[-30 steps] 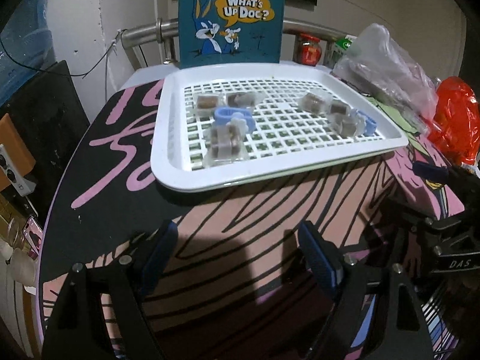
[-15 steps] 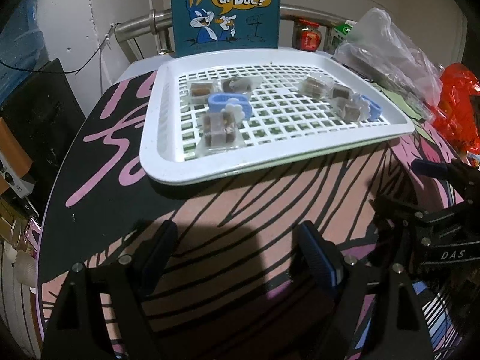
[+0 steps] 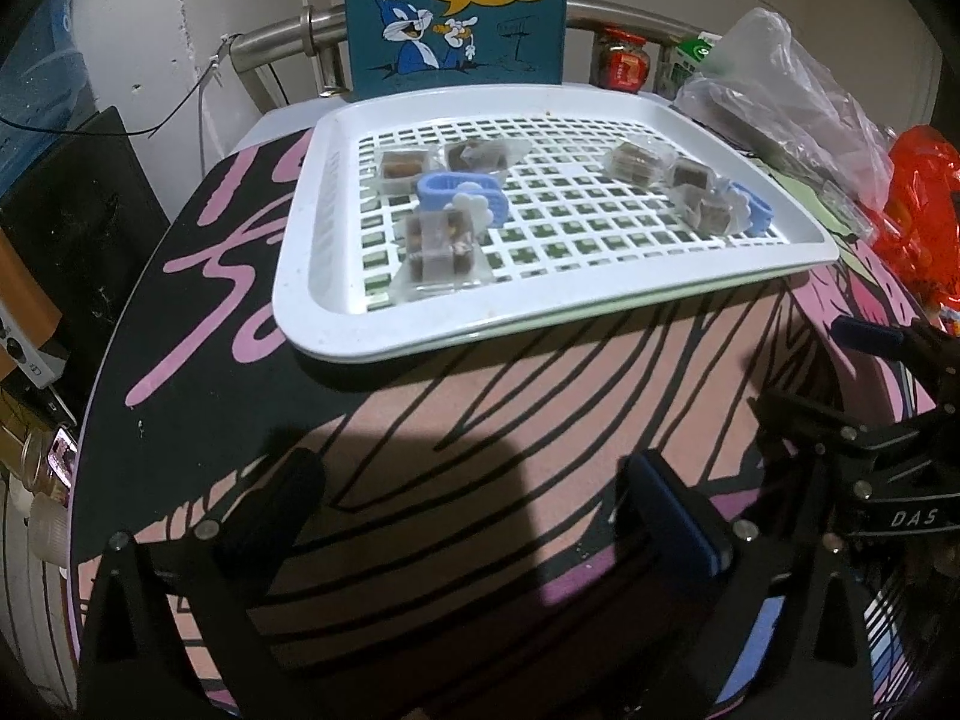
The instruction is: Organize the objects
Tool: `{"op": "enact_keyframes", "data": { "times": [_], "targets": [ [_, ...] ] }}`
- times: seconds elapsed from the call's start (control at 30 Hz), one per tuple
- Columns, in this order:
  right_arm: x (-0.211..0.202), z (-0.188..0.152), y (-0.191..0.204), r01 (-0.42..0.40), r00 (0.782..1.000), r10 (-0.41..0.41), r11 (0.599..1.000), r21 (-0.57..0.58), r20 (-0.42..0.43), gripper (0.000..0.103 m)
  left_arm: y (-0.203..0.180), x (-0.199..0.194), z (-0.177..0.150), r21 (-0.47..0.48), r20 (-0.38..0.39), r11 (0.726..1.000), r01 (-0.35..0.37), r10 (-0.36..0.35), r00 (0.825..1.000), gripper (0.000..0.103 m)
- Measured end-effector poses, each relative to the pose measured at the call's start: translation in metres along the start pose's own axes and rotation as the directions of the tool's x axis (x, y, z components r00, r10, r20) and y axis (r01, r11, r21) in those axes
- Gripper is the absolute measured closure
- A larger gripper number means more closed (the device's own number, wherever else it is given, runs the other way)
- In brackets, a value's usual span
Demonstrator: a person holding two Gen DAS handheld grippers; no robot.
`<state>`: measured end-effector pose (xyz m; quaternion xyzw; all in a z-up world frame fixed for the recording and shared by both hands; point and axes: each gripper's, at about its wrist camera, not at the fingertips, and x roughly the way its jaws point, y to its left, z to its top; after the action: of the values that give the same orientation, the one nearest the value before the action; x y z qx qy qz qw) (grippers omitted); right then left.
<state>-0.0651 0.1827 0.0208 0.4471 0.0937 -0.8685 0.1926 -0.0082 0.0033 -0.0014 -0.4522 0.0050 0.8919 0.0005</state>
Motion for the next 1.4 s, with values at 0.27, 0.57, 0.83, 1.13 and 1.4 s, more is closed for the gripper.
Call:
{"op": "enact_keyframes", "data": {
  "times": [0.27, 0.57, 0.83, 1.13, 1.4],
  "targets": [
    [-0.0001, -0.0003, -0.0001, 0.0, 1.0, 0.0, 1.0, 0.0, 0.0, 0.0, 0.0, -0.0003, -0.0003, -0.005, 0.0, 1.0, 0.0, 0.0, 1.0, 0.0],
    [0.0011, 0.0002, 0.0008, 0.007, 1.0, -0.007, 1.0, 0.013, -0.001, 0.0, -0.0003, -0.0001, -0.0004, -0.003, -0.001, 1.0, -0.003, 0.003, 1.0, 0.0],
    [0.0004, -0.0003, 0.0018, 0.012, 1.0, -0.012, 1.0, 0.02, 0.0, 0.0, -0.0002, -0.0001, -0.0004, -0.004, -0.001, 1.0, -0.002, 0.002, 1.0, 0.0],
    [-0.0017, -0.0035, 0.0053, 0.008, 1.0, -0.009, 1.0, 0.016, 0.0, 0.0, 0.0009, -0.0022, -0.0024, -0.014, -0.002, 1.0, -0.01, 0.01, 1.0, 0.0],
    [-0.0038, -0.0063, 0.0068, 0.01, 1.0, -0.01, 1.0, 0.015, 0.001, 0.0, 0.0023, -0.0059, -0.0071, -0.027, -0.002, 0.999, -0.021, 0.021, 1.0, 0.0]
  ]
}}
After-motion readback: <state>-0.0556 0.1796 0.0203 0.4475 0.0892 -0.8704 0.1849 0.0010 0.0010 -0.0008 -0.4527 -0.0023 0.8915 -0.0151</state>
